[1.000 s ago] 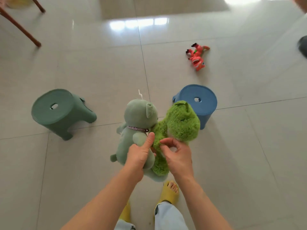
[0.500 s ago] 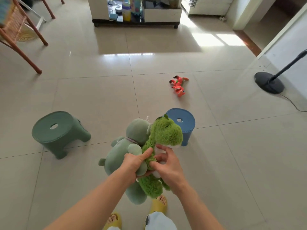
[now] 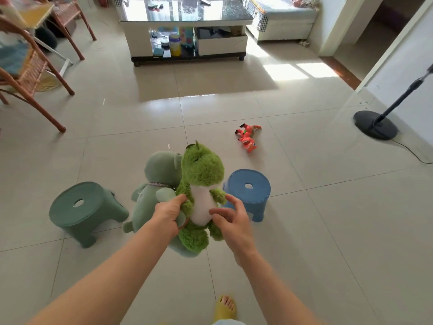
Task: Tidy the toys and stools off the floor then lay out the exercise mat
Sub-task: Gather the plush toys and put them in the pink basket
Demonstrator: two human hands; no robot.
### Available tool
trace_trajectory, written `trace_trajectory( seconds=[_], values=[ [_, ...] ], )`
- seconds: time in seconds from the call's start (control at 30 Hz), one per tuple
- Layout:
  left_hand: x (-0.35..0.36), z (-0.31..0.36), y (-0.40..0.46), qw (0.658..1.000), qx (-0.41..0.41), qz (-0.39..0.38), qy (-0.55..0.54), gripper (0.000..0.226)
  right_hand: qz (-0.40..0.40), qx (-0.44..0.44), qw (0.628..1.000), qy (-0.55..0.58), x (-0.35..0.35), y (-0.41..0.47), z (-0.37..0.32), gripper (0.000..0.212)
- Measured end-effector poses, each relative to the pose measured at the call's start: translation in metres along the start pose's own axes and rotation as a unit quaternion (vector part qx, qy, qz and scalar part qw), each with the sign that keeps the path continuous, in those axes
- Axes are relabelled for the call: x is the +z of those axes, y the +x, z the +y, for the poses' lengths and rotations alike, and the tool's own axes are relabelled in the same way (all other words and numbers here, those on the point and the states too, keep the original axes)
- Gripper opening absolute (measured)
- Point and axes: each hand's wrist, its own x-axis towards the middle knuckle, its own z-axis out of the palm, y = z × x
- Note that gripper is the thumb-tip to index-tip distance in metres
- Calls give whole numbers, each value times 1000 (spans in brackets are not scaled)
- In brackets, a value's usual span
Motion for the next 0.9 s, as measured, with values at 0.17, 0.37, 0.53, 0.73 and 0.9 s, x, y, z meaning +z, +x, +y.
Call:
trace_trajectory(
  seconds=[0.17, 0.37, 0.53, 0.73, 0.9],
  values=[
    [30, 23, -4, 1000, 16, -3, 2, 14, 23, -19, 1000, -9, -50, 33, -25, 49],
    [60, 40, 2, 999, 34, -9, -4, 16, 34, -8, 999, -29, -82, 68, -42, 49],
    [87, 70, 30, 999, 26, -21, 3, 15, 42, 1, 998, -43, -87, 112, -58, 48],
    [120, 130, 95, 999, 17, -35, 24, 16, 96, 18, 995, -34, -78, 192, -78, 46],
    [144, 202, 156, 998, 6, -52, 48, 27, 135, 49, 990, -7, -47, 262, -102, 45]
  ],
)
